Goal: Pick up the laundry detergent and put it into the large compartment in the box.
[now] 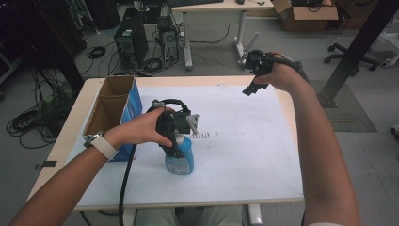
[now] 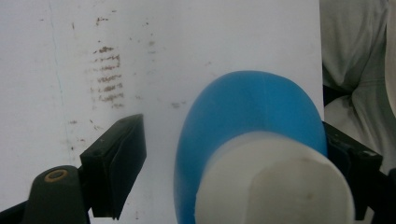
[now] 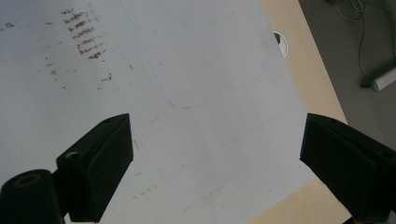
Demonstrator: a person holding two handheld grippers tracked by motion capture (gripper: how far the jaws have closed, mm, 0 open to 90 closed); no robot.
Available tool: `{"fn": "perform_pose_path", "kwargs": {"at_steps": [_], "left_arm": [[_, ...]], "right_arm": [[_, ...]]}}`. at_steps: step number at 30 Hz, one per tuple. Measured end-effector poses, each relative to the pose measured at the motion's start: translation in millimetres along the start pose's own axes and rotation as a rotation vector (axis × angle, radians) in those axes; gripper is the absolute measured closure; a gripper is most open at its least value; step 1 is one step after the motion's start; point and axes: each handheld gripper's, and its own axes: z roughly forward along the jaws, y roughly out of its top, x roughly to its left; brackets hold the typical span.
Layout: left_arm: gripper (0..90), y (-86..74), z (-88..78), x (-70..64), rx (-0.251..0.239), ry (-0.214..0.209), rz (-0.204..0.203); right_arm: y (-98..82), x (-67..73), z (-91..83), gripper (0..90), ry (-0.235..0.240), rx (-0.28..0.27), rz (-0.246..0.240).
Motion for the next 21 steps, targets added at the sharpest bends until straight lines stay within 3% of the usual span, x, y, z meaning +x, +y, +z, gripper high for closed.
{"fn": "perform_pose_path", "kwargs": {"at_steps": [21], "left_arm": [[26.4, -0.4, 0.7, -1.0, 0.001, -0.021, 0.009]], "right_arm": [[-0.5, -0.2, -0.9, 9.5, -0.001, 0.001, 0.001]]}}
